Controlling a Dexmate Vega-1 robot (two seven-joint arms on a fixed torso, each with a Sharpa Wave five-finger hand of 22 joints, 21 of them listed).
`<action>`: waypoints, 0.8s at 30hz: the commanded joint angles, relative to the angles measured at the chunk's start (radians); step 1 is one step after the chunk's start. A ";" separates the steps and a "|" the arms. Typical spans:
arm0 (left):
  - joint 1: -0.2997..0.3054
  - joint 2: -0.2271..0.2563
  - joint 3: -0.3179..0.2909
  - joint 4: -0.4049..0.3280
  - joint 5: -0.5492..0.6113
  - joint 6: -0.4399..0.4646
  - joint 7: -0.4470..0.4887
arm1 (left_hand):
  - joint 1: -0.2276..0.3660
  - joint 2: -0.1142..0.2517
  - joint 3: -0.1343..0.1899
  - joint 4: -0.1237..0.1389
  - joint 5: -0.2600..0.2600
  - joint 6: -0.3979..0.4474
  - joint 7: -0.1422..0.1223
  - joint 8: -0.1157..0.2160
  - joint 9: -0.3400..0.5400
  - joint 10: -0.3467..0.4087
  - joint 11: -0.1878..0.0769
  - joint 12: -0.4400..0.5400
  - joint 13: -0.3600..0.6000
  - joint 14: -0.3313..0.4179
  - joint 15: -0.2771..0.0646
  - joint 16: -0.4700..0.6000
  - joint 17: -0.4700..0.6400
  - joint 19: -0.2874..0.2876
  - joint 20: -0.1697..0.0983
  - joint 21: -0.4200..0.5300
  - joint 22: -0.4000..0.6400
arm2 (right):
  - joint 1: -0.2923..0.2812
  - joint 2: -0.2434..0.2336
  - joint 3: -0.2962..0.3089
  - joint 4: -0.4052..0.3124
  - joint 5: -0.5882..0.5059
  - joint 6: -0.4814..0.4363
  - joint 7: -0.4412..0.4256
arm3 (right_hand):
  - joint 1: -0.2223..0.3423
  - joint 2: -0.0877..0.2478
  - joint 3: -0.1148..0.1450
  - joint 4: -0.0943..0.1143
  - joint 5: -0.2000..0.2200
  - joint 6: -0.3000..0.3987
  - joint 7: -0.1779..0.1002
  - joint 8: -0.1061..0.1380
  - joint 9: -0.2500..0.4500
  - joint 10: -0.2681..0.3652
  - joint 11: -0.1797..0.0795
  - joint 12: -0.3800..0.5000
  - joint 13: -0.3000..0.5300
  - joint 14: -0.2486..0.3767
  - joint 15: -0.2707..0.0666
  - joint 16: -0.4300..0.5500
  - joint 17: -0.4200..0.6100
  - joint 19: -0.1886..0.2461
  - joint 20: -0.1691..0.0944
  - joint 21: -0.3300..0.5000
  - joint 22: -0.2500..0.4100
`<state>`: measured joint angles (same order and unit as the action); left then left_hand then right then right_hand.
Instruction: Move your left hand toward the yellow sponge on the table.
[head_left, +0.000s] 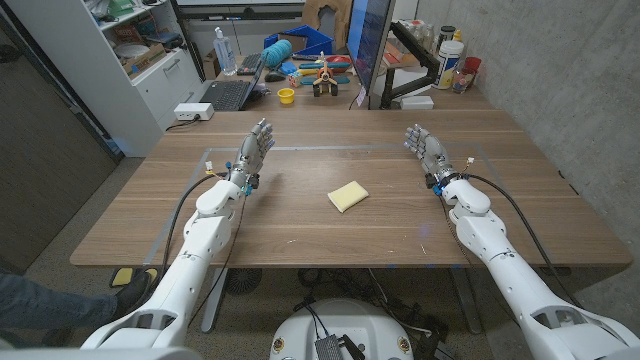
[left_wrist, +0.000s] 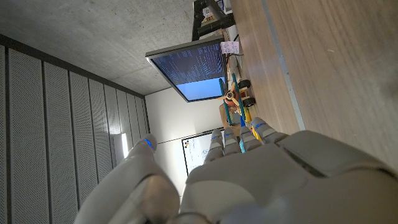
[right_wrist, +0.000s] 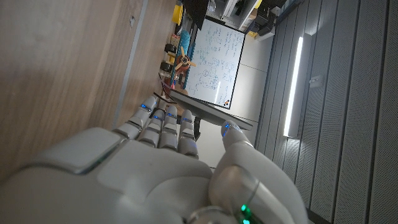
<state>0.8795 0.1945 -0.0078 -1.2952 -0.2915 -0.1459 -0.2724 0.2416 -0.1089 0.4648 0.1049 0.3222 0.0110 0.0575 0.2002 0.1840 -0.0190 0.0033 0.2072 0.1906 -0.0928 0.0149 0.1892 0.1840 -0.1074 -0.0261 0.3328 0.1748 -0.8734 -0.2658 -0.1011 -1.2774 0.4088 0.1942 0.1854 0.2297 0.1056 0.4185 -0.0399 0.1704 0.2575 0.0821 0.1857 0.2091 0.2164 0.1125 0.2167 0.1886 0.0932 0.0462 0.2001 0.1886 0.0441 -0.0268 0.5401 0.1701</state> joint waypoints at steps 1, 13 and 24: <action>-0.005 -0.114 -0.142 -0.016 0.130 0.033 -0.087 | 0.010 0.000 0.005 -0.003 0.009 0.003 0.001 0.005 0.003 0.001 -0.003 0.007 0.003 -0.002 0.000 0.006 0.002 -0.001 0.007 -0.004 0.001 | -0.005 0.085 0.094 -0.002 -0.097 -0.032 0.060 | 0.007 0.000 0.003 -0.001 0.004 0.003 -0.003 0.006 0.001 0.010 0.002 0.003 0.002 0.007 0.001 0.006 0.005 0.007 -0.002 -0.004 0.003; -0.025 -0.153 -0.183 -0.012 0.193 0.030 -0.130 | 0.016 0.005 0.006 -0.007 0.010 0.007 -0.001 0.005 0.003 0.006 -0.001 0.008 0.003 0.004 -0.001 0.007 0.002 0.000 0.011 -0.009 0.001 | 0.009 0.127 0.130 0.023 -0.138 -0.026 0.088 | 0.007 0.001 0.000 -0.002 0.004 0.003 -0.006 0.006 -0.002 0.011 0.002 0.003 0.001 0.010 0.002 0.007 0.005 0.009 -0.001 -0.008 0.004; -0.038 -0.174 -0.193 -0.013 0.228 0.008 -0.148 | 0.025 0.011 0.008 -0.011 0.011 0.018 0.000 0.008 0.003 0.012 -0.002 0.009 0.003 0.009 -0.001 0.007 0.001 0.000 0.009 -0.015 0.002 | 0.016 0.150 0.152 0.044 -0.155 -0.006 0.100 | 0.007 0.002 -0.003 -0.003 0.003 0.003 -0.008 0.007 -0.004 0.012 0.000 0.003 0.001 0.011 0.002 0.007 0.005 0.011 0.001 -0.012 0.004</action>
<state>0.8551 0.0468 -0.1804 -1.3080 -0.1037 -0.1201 -0.3965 0.2538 -0.0967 0.4690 0.1007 0.3300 0.0255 0.0536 0.2002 0.1839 -0.0152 -0.0003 0.2118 0.1905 -0.0865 0.0159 0.1892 0.1838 -0.1040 -0.0227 0.3210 0.1747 -0.8654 -0.1426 0.0253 -1.2508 0.2772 0.1720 0.2688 0.2297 0.1056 0.4185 -0.0398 0.1703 0.2573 0.0821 0.1857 0.2045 0.2217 0.1179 0.2166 0.1859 0.0931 0.0461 0.2001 0.1884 0.0439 -0.0268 0.5311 0.1699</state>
